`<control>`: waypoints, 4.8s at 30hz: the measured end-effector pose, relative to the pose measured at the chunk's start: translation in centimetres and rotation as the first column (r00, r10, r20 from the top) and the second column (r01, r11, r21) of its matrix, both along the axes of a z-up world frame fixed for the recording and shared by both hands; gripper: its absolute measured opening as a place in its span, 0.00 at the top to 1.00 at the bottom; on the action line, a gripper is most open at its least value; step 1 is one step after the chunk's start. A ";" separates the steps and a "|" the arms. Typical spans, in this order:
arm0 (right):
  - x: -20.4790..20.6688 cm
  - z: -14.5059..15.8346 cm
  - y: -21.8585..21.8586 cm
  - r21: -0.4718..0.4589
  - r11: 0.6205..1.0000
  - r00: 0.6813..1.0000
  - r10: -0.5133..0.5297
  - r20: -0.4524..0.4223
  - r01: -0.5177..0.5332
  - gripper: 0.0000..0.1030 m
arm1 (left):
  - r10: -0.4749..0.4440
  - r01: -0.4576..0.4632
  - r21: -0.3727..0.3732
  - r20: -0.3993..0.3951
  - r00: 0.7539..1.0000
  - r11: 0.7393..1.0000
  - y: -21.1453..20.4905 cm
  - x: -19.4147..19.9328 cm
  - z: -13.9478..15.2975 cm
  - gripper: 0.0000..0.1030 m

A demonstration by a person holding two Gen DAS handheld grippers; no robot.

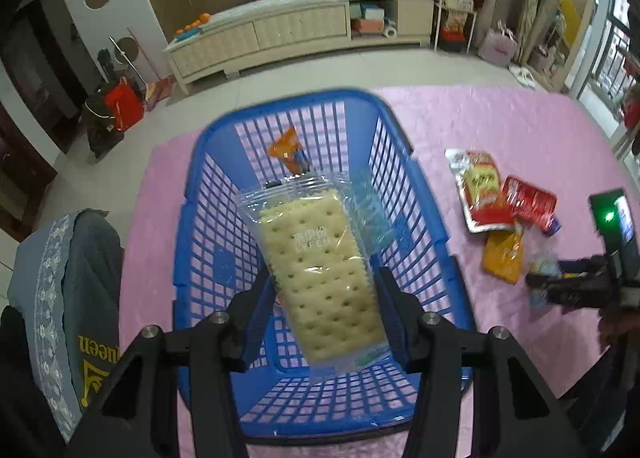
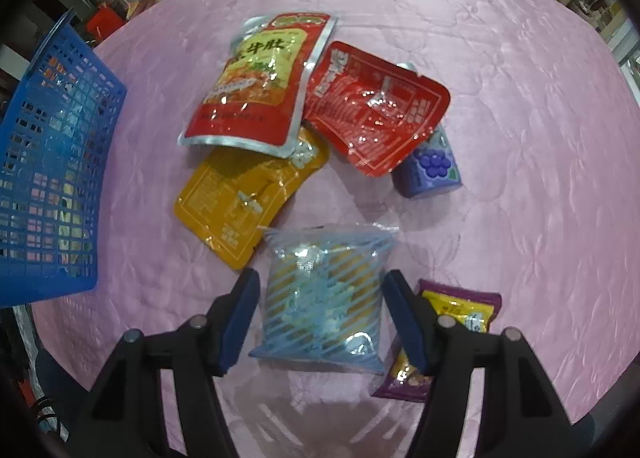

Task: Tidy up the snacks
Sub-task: 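Drop the cracker pack in the basket with the left gripper while the right grasps the striped bag, then carry the striped clear bag over the basket with the right gripper and release it, then withdraw both grippers from the basket back toward the remaining snacks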

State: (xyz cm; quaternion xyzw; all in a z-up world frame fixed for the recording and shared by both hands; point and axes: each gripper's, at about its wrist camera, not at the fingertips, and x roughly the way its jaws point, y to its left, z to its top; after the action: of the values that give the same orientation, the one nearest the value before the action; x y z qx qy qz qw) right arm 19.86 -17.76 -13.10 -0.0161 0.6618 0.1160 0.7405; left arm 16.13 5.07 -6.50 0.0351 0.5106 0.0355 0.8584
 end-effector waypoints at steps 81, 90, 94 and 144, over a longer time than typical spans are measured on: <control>2.1 13.7 22.0 0.105 0.880 0.863 0.420 0.282 -0.463 0.45 | 0.176 -0.164 -0.176 0.055 0.983 0.971 11.3 -2.2 2.2 0.34; 4.0 12.0 23.9 0.075 0.870 0.847 0.450 0.284 -0.487 0.44 | 0.168 -0.157 -0.169 0.051 0.984 0.973 11.0 -1.3 1.7 0.34; 3.8 11.9 23.8 0.031 0.865 0.822 0.464 0.330 -0.501 0.16 | 0.166 -0.155 -0.161 0.058 0.984 0.975 11.0 -1.2 1.8 0.34; -1.9 15.1 -6.0 0.018 0.986 0.902 0.142 0.407 -0.163 0.15 | -0.249 0.261 -0.063 0.155 0.956 0.963 -14.6 -1.2 4.1 0.25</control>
State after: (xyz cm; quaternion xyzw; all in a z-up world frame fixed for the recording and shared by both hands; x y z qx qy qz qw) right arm 17.94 -23.78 2.04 -0.0724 0.4878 0.1848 0.8501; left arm 14.93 -9.53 -2.40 0.0625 0.4388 -0.0944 0.8914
